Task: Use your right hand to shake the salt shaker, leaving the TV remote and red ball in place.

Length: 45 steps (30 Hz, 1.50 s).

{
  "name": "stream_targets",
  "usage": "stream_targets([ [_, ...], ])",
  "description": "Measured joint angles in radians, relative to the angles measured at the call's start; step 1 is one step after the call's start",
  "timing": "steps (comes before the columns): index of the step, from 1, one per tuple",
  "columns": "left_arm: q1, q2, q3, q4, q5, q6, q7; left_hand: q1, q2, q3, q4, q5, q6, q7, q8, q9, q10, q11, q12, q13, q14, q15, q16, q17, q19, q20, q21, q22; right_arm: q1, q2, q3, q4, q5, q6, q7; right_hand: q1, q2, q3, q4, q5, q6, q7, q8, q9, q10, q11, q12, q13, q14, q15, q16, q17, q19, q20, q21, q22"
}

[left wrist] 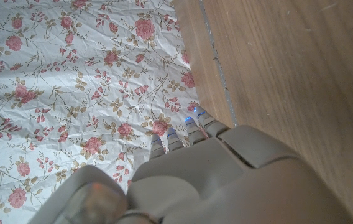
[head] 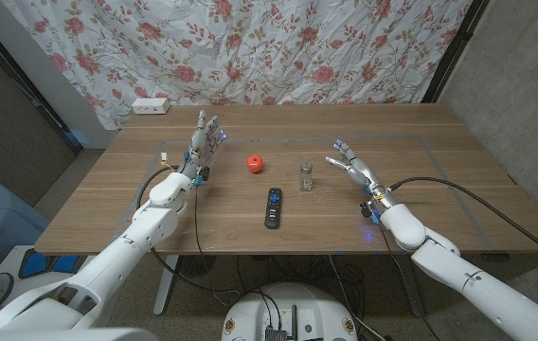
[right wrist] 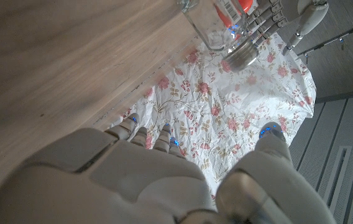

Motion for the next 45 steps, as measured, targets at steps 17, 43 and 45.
stream_targets([
  [17, 0.0, 0.0, 0.0, 0.0, 0.0, 0.0, 0.001, 0.0, 0.0, 0.0, 0.0, 0.0, 0.0, 0.0, 0.0, 0.0, 0.0, 0.0, 0.0, 0.0, 0.0, 0.0, 0.0, 0.0, 0.0, 0.0, 0.0, 0.0, -0.002, -0.008, -0.035, -0.014, -0.071, -0.031, -0.026, 0.036, -0.012, 0.0, 0.0, 0.022, 0.013, 0.013, 0.007, 0.0, 0.031, -0.03, 0.004, 0.0, 0.002, -0.01, 0.007, 0.0, 0.004, -0.004, 0.004, 0.0],
  [43, 0.0, -0.001, 0.0, 0.0, 0.0, 0.001, 0.0, 0.0, 0.0, 0.0, 0.0, 0.0, 0.0, 0.0, 0.0, 0.0, 0.0, 0.0, 0.0, 0.0, 0.0, 0.0, 0.0, 0.0, 0.0, 0.0, 0.0, 0.0, 0.022, 0.012, -0.081, 0.026, -0.122, -0.02, -0.042, 0.132, -0.029, 0.0, 0.0, 0.057, 0.089, 0.012, 0.022, 0.0, 0.07, -0.063, 0.008, -0.005, 0.011, -0.04, 0.019, -0.003, 0.052, -0.016, 0.011, 0.0],
  [45, -0.001, -0.001, 0.0, 0.0, 0.0, 0.001, 0.0, 0.0, 0.0, 0.0, 0.0, 0.0, 0.0, 0.0, 0.0, 0.0, 0.0, 0.0, 0.0, 0.0, 0.0, 0.0, 0.0, 0.0, 0.0, 0.0, 0.0, 0.0, 0.025, 0.014, -0.085, 0.031, -0.124, -0.018, -0.042, 0.132, -0.029, 0.0, 0.0, 0.061, 0.092, 0.009, 0.022, 0.0, 0.07, -0.063, 0.008, -0.005, 0.011, -0.04, 0.023, -0.003, 0.056, -0.012, 0.011, 0.0],
])
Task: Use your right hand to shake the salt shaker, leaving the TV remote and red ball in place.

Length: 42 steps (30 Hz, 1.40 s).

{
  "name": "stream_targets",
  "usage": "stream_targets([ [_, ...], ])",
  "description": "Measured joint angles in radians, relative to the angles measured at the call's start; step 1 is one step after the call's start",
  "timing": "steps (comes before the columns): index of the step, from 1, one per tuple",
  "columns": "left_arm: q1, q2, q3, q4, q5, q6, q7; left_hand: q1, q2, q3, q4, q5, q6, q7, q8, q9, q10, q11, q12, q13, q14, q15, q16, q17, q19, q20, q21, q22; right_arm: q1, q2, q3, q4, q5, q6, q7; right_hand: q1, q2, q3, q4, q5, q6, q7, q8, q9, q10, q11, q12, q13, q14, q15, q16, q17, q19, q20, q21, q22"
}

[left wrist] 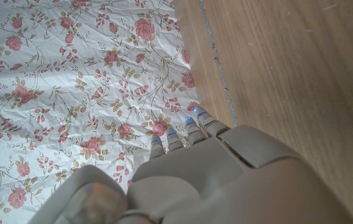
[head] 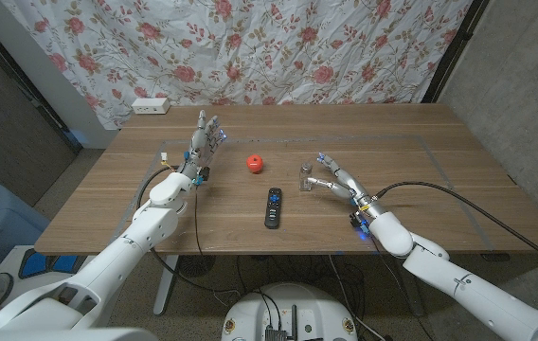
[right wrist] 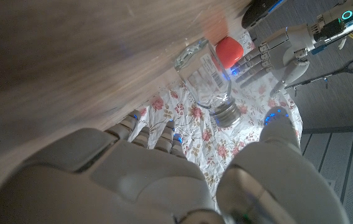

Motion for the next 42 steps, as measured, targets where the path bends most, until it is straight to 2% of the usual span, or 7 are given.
stream_targets([
  [3, 0.0, 0.0, 0.0, 0.0, 0.0, 0.0, 0.0, 0.0, 0.0, 0.0, 0.0, 0.0, 0.0, 0.0, 0.0, 0.0, 0.0, 0.0, 0.0, 0.0, 0.0, 0.0, 0.0, 0.0, 0.0, 0.0, 0.0, 0.0, 0.004, 0.003, -0.005, 0.006, -0.003, 0.001, 0.0, 0.008, 0.008, 0.0, 0.0, 0.004, 0.006, -0.006, 0.0, 0.003, 0.0, -0.007, 0.0, 0.0, 0.0, 0.0, 0.0, 0.0, 0.0, 0.0, 0.0, 0.0],
  [5, 0.0, 0.0, 0.0, 0.0, 0.0, 0.0, 0.0, 0.0, 0.0, 0.0, 0.0, 0.0, 0.0, 0.0, 0.0, 0.0, 0.0, 0.0, 0.0, 0.0, 0.0, 0.0, 0.0, 0.0, 0.0, 0.0, 0.0, 0.0, 0.006, 0.004, -0.008, 0.009, -0.005, 0.003, 0.0, 0.024, -0.008, 0.0, 0.0, 0.005, 0.009, -0.009, 0.0, 0.005, 0.005, -0.012, 0.0, 0.0, 0.0, 0.0, 0.0, 0.0, 0.0, 0.0, 0.0, 0.0],
  [14, 0.0, 0.0, 0.0, 0.001, 0.0, 0.0, 0.0, 0.0, 0.0, 0.0, 0.0, 0.0, 0.0, 0.0, 0.0, 0.0, 0.0, 0.0, 0.0, 0.0, 0.0, 0.0, 0.0, 0.0, 0.0, 0.0, 0.0, 0.0, 0.023, 0.015, -0.021, 0.033, -0.011, 0.014, 0.0, 0.055, 0.005, 0.0, 0.0, 0.016, 0.036, -0.036, 0.008, 0.005, 0.019, -0.024, 0.0, 0.0, 0.012, 0.004, 0.0, 0.0, 0.0, 0.0, 0.0, 0.0],
  [22, 0.0, 0.0, 0.0, 0.001, 0.0, 0.0, 0.0, 0.0, 0.0, 0.0, 0.0, 0.0, 0.0, 0.0, 0.0, 0.0, 0.0, 0.0, 0.0, 0.0, 0.0, 0.0, 0.0, 0.0, 0.0, 0.0, 0.0, 0.0, 0.038, 0.022, -0.032, 0.055, -0.015, 0.028, 0.006, 0.079, 0.002, -0.004, 0.004, 0.024, 0.079, -0.072, 0.018, 0.005, 0.068, -0.024, 0.0, 0.0, 0.024, 0.002, 0.007, 0.0, 0.0, 0.0, 0.0, 0.0],
  [35, 0.0, 0.0, 0.0, 0.001, 0.0, 0.0, 0.0, 0.0, 0.0, 0.0, 0.0, 0.0, 0.0, 0.0, 0.0, 0.0, 0.0, 0.0, 0.0, 0.0, 0.0, 0.0, 0.0, 0.0, 0.0, 0.0, 0.0, 0.0, 0.061, 0.036, -0.047, 0.09, -0.02, 0.048, 0.013, 0.126, 0.032, 0.0, 0.009, 0.042, 0.158, -0.13, 0.04, 0.005, 0.147, -0.031, 0.008, 0.0, 0.066, -0.001, 0.016, 0.0, 0.018, -0.004, 0.0, 0.0],
  [39, 0.0, 0.0, 0.0, 0.001, 0.0, 0.0, 0.0, 0.0, 0.0, 0.0, 0.0, 0.0, 0.0, 0.0, 0.0, 0.0, 0.0, 0.0, 0.0, 0.0, 0.0, 0.0, 0.0, 0.0, 0.0, 0.0, 0.0, 0.0, 0.066, 0.039, -0.05, 0.097, -0.021, 0.053, 0.014, 0.149, 0.03, 0.0, 0.009, 0.046, 0.185, -0.139, 0.049, 0.005, 0.163, -0.033, 0.008, 0.0, 0.077, -0.002, 0.016, 0.0, 0.029, -0.007, 0.0, 0.0],
  [42, 0.0, 0.0, 0.0, 0.001, 0.0, 0.0, 0.0, 0.0, 0.0, 0.0, 0.0, 0.0, 0.0, 0.0, 0.0, 0.0, 0.0, 0.0, 0.0, 0.0, 0.0, 0.0, 0.0, 0.0, 0.0, 0.0, 0.0, 0.0, 0.07, 0.041, -0.052, 0.102, -0.022, 0.056, 0.016, 0.164, 0.045, 0.0, 0.009, 0.05, 0.213, -0.145, 0.058, 0.005, 0.185, -0.033, 0.008, 0.0, 0.091, -0.001, 0.021, 0.0, 0.04, -0.004, 0.0, 0.0],
])
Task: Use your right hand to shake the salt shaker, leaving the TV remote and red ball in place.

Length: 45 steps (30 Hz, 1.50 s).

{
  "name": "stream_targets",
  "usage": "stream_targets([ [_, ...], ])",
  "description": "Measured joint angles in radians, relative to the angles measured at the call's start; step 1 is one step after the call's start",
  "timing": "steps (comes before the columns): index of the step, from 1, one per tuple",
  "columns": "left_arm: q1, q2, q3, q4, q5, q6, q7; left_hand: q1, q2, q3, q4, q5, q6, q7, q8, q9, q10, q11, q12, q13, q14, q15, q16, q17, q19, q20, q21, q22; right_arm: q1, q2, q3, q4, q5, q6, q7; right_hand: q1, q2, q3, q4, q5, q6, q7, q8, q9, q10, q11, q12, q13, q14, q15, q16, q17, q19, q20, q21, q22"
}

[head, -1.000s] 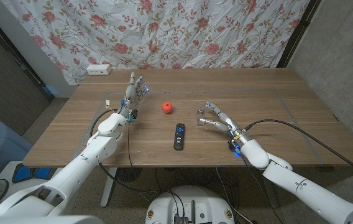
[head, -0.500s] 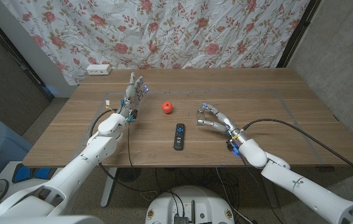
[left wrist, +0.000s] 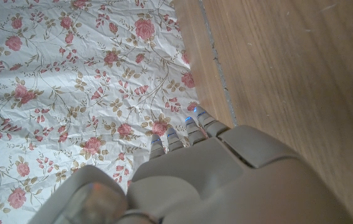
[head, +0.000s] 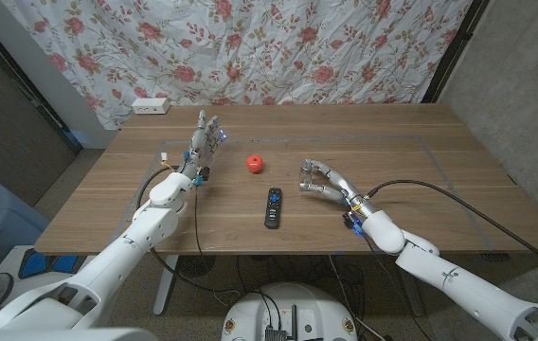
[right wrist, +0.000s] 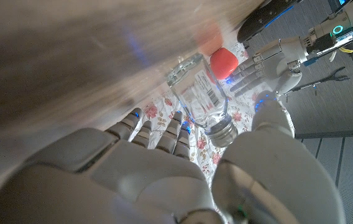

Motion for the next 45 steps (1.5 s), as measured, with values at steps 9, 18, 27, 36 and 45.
stream_targets([
  [9, 0.0, 0.0, 0.0, 0.0, 0.0, 0.0, 0.0, 0.0, 0.0, 0.0, 0.0, 0.0, 0.0, 0.0, 0.0, 0.0, 0.0, 0.0, 0.0, 0.0, 0.0, 0.0, 0.0, 0.0, 0.0, 0.0, 0.0, 0.0, 0.014, 0.004, -0.007, 0.019, -0.002, 0.011, 0.008, 0.066, 0.035, 0.009, 0.003, 0.008, 0.073, -0.034, 0.023, 0.005, 0.075, 0.0, 0.0, 0.003, 0.041, 0.005, 0.006, 0.0, 0.028, 0.0, 0.0, 0.0],
  [18, 0.0, 0.0, 0.0, 0.0, 0.0, 0.0, 0.0, 0.0, 0.0, 0.0, 0.0, 0.0, 0.0, 0.0, 0.0, 0.0, 0.0, 0.0, 0.0, 0.0, 0.0, 0.0, 0.0, 0.0, 0.0, 0.0, 0.0, 0.0, 0.018, 0.004, -0.008, 0.023, -0.005, 0.011, 0.008, 0.102, 0.057, 0.011, 0.005, 0.008, 0.136, -0.038, 0.052, 0.014, 0.143, 0.0, 0.0, 0.005, 0.081, 0.002, 0.015, 0.002, 0.053, -0.003, 0.0, 0.001],
  [27, 0.0, 0.0, 0.0, 0.0, 0.0, 0.0, 0.0, 0.0, 0.0, 0.0, 0.0, 0.0, 0.0, 0.0, 0.0, 0.0, 0.0, 0.0, 0.0, 0.0, 0.0, 0.0, 0.0, 0.0, 0.0, 0.0, 0.0, 0.0, 0.018, 0.005, -0.006, 0.028, -0.005, 0.009, -0.004, 0.129, 0.056, 0.003, 0.014, 0.003, 0.196, -0.04, 0.082, 0.023, 0.214, -0.003, 0.0, 0.008, 0.128, 0.002, 0.029, 0.007, 0.084, -0.005, 0.0, 0.001],
  [36, 0.0, 0.0, 0.0, 0.0, 0.0, 0.0, 0.0, 0.0, 0.0, 0.0, 0.0, 0.0, 0.0, 0.0, 0.0, 0.0, 0.0, 0.0, 0.0, 0.0, 0.0, 0.0, 0.0, 0.0, 0.0, 0.0, 0.0, 0.0, 0.02, 0.013, -0.002, 0.045, 0.01, 0.022, -0.01, 0.104, 0.081, -0.012, 0.029, -0.008, 0.245, -0.041, 0.112, 0.028, 0.265, 0.001, 0.0, 0.008, 0.154, 0.0, 0.037, 0.015, 0.1, 0.0, 0.0, 0.001],
  [45, 0.0, 0.0, 0.0, 0.0, 0.0, 0.0, 0.0, 0.0, 0.0, 0.0, 0.0, 0.0, 0.0, 0.0, 0.0, 0.0, 0.0, 0.0, 0.0, 0.0, 0.0, 0.0, 0.0, 0.0, 0.0, 0.0, 0.0, 0.0, 0.023, 0.024, 0.002, 0.062, 0.035, 0.035, -0.004, 0.111, 0.106, -0.017, 0.032, -0.016, 0.295, -0.041, 0.141, 0.037, 0.317, -0.003, 0.0, 0.007, 0.186, -0.003, 0.045, 0.021, 0.118, -0.003, 0.0, 0.001],
])
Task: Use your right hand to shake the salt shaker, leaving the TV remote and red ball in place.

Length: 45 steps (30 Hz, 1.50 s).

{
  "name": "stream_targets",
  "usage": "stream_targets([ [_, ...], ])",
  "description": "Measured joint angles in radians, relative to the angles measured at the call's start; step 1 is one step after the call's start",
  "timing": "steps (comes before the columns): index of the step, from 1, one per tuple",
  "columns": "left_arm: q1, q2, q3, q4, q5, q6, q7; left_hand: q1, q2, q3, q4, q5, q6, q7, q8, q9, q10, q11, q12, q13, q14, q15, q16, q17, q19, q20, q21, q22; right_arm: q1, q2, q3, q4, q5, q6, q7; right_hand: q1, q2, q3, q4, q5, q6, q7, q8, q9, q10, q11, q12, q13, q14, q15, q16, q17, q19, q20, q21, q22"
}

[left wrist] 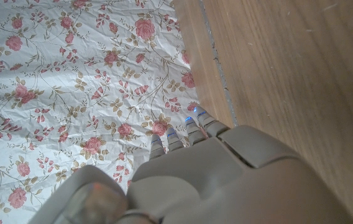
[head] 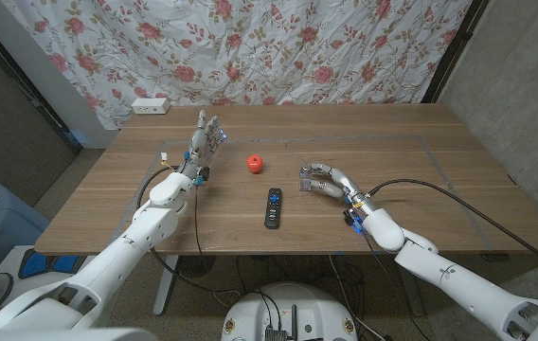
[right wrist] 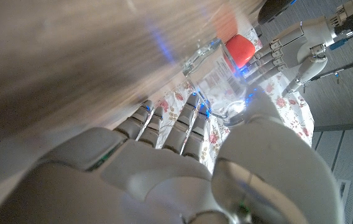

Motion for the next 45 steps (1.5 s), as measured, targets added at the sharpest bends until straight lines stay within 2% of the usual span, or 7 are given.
stream_targets([
  [8, 0.0, 0.0, 0.0, 0.0, 0.0, 0.0, 0.0, 0.0, 0.0, 0.0, 0.0, 0.0, 0.0, 0.0, 0.0, 0.0, 0.0, 0.0, 0.0, 0.0, 0.0, 0.0, 0.0, 0.0, 0.0, 0.0, 0.0, 0.0, -0.001, 0.009, 0.003, 0.005, 0.008, 0.004, -0.001, 0.021, 0.021, -0.007, -0.007, -0.008, 0.037, -0.002, 0.023, 0.005, 0.045, 0.001, 0.0, 0.002, 0.019, -0.002, 0.008, 0.0, 0.023, -0.001, 0.0, 0.0],
  [12, 0.0, 0.0, 0.0, 0.0, 0.0, 0.0, 0.0, 0.0, 0.0, 0.0, 0.0, 0.0, 0.0, 0.0, 0.0, 0.0, 0.0, 0.0, 0.0, 0.0, 0.0, 0.0, 0.0, 0.0, 0.0, 0.0, 0.0, 0.0, -0.003, 0.012, 0.005, 0.007, 0.01, 0.007, -0.007, 0.029, 0.029, -0.009, -0.009, -0.012, 0.072, -0.003, 0.045, 0.009, 0.066, 0.001, 0.0, 0.005, 0.027, 0.001, 0.008, 0.002, 0.023, -0.002, 0.0, 0.0],
  [27, 0.0, 0.0, 0.0, 0.0, 0.0, 0.0, 0.0, 0.0, 0.0, 0.0, 0.0, 0.0, 0.0, 0.0, 0.0, 0.0, 0.0, 0.0, 0.0, 0.0, 0.0, 0.0, 0.0, 0.0, 0.0, 0.0, 0.0, 0.0, -0.008, 0.02, 0.009, 0.012, 0.013, 0.017, -0.023, 0.051, 0.051, -0.018, -0.018, -0.034, 0.118, -0.003, 0.081, 0.018, 0.118, 0.0, 0.0, 0.006, 0.068, 0.0, 0.028, 0.009, 0.045, -0.002, 0.0, 0.0],
  [34, 0.0, 0.0, 0.0, 0.0, 0.0, 0.0, 0.0, 0.0, 0.0, 0.0, 0.0, 0.0, 0.0, 0.0, 0.0, 0.0, 0.0, 0.0, 0.0, 0.0, 0.0, 0.0, 0.0, 0.0, 0.0, 0.0, 0.0, 0.0, -0.009, 0.021, 0.01, 0.015, 0.017, 0.02, -0.023, 0.057, 0.056, -0.022, -0.022, -0.034, 0.118, -0.003, 0.081, 0.021, 0.118, 0.0, -0.001, 0.008, 0.068, 0.0, 0.031, 0.009, 0.059, -0.002, 0.0, 0.0],
  [37, 0.0, 0.0, 0.0, 0.0, 0.0, 0.0, 0.0, 0.0, 0.0, 0.0, 0.0, 0.0, 0.0, 0.0, 0.0, 0.0, 0.0, 0.0, 0.0, 0.0, 0.0, 0.0, 0.0, 0.0, 0.0, 0.0, 0.0, 0.0, -0.008, 0.021, 0.01, 0.016, 0.02, 0.021, -0.019, 0.069, 0.045, -0.026, -0.026, -0.042, 0.109, -0.003, 0.08, 0.016, 0.118, 0.0, -0.008, 0.006, 0.067, 0.0, 0.031, 0.011, 0.059, -0.002, 0.0, 0.0],
  [45, 0.0, 0.0, 0.0, 0.0, 0.0, 0.0, 0.0, 0.0, 0.0, 0.0, 0.0, 0.0, 0.0, 0.0, 0.0, 0.0, 0.0, 0.0, 0.0, 0.0, 0.0, 0.0, 0.0, 0.0, 0.0, 0.0, 0.0, 0.0, -0.006, 0.02, 0.008, 0.023, 0.027, 0.028, -0.002, 0.082, 0.031, -0.03, -0.03, -0.05, 0.051, -0.001, 0.054, 0.0, 0.079, 0.004, -0.023, 0.006, 0.056, 0.0, 0.024, 0.014, 0.059, -0.002, 0.0, 0.005],
])
